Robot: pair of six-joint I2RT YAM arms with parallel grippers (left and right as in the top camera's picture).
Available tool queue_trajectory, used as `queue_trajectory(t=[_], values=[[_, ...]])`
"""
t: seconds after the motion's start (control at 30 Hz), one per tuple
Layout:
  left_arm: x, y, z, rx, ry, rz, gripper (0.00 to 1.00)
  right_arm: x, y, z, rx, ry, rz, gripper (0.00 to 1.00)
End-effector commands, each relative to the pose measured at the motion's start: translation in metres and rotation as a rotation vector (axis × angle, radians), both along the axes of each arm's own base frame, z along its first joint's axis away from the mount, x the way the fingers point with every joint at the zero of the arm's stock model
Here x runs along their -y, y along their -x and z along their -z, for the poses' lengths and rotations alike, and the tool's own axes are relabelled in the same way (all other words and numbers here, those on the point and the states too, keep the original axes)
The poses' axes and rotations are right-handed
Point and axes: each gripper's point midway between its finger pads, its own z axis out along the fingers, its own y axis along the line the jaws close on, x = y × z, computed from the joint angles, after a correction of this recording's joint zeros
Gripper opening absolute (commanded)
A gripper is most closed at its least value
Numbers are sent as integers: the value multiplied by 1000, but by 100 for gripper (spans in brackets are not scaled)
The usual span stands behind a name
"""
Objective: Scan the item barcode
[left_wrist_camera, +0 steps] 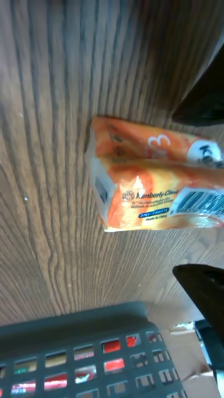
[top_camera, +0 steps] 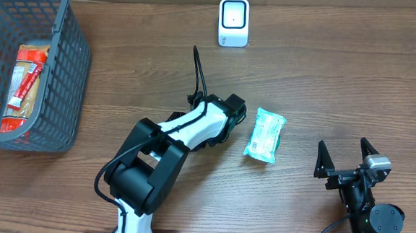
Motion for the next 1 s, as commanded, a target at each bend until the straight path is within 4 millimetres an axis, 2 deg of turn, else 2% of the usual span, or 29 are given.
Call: queue_trajectory(t=[0.0, 0.17, 0.3, 0.37, 0.57, 0.83, 0.97], values=[[14, -9, -6, 8, 126, -69, 63, 1, 0, 3, 1, 4, 4, 100], [24, -18, -18, -60, 298, -99, 67, 1, 0, 3, 1, 4, 4, 100], [37, -18, -19, -167, 515, -85, 75, 1, 0, 3, 1, 4, 4, 100], [33, -16, -15, -226, 602, -92, 77, 1, 0, 3, 1, 4, 4, 100], [7, -12, -4, -239, 605, -161, 73, 1, 0, 3, 1, 4, 4, 100], [6, -3, 24, -252, 620, -134, 65, 1, 0, 3, 1, 4, 4, 100], [0, 1, 29, -251, 597, -140, 58, 1, 0, 3, 1, 4, 4, 100]])
